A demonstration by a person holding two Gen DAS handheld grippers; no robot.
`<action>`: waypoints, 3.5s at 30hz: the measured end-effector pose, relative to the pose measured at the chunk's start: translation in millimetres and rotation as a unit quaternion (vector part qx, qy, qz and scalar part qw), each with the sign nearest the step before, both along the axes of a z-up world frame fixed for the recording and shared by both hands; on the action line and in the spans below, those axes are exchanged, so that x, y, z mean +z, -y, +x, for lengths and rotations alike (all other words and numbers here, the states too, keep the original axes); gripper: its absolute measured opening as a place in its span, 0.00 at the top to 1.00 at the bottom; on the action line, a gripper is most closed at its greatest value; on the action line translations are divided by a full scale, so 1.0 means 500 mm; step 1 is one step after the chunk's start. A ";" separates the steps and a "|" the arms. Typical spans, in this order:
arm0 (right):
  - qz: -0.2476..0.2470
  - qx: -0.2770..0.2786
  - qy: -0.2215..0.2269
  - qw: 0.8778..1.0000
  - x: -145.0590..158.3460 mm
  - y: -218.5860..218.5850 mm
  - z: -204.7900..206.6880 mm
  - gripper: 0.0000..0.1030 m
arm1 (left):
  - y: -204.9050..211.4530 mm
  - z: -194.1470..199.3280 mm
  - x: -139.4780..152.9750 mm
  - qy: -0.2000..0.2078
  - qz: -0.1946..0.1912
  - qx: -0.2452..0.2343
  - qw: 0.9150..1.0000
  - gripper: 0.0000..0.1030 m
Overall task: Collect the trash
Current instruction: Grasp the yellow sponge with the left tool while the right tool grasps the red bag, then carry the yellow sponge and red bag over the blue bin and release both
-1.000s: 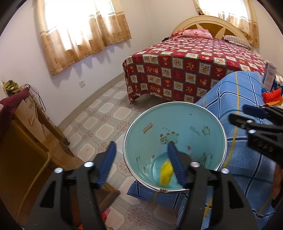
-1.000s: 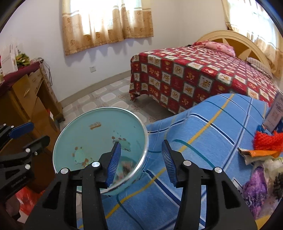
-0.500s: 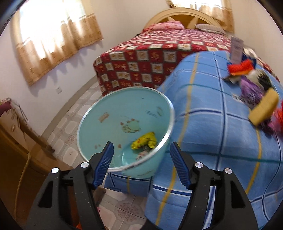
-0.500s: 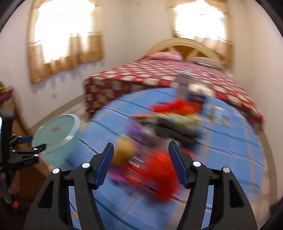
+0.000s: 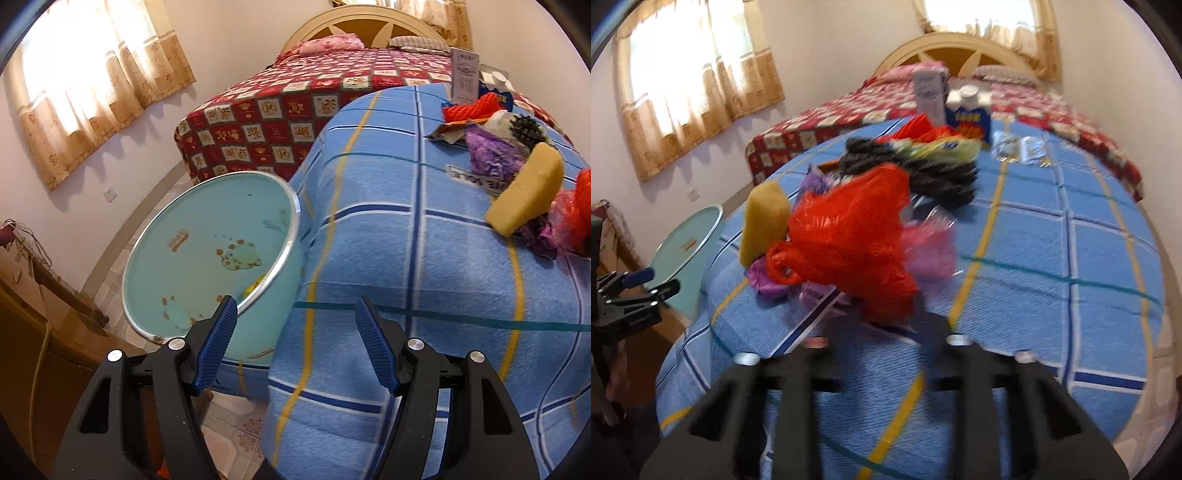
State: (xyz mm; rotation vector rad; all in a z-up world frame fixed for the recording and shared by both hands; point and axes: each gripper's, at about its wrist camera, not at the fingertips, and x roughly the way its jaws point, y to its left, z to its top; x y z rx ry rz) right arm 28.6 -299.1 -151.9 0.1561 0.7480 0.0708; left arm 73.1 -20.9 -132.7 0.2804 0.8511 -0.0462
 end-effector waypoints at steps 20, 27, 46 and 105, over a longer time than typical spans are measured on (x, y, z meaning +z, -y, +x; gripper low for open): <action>0.022 -0.064 0.021 0.997 0.082 0.116 -0.048 0.90 | 0.132 -0.005 0.036 0.023 -0.028 -0.066 0.997 0.36; 0.019 -0.087 0.002 0.996 0.049 0.155 -0.054 0.90 | 0.201 -0.002 0.027 0.018 -0.041 -0.104 0.994 0.36; 0.011 -0.075 0.019 0.997 0.059 0.141 -0.055 0.90 | 0.207 0.031 0.046 -0.004 -0.081 -0.141 0.987 0.89; -0.099 0.171 -0.022 0.980 0.079 -0.384 0.309 0.90 | -0.248 0.118 0.057 0.000 0.017 0.117 0.993 0.89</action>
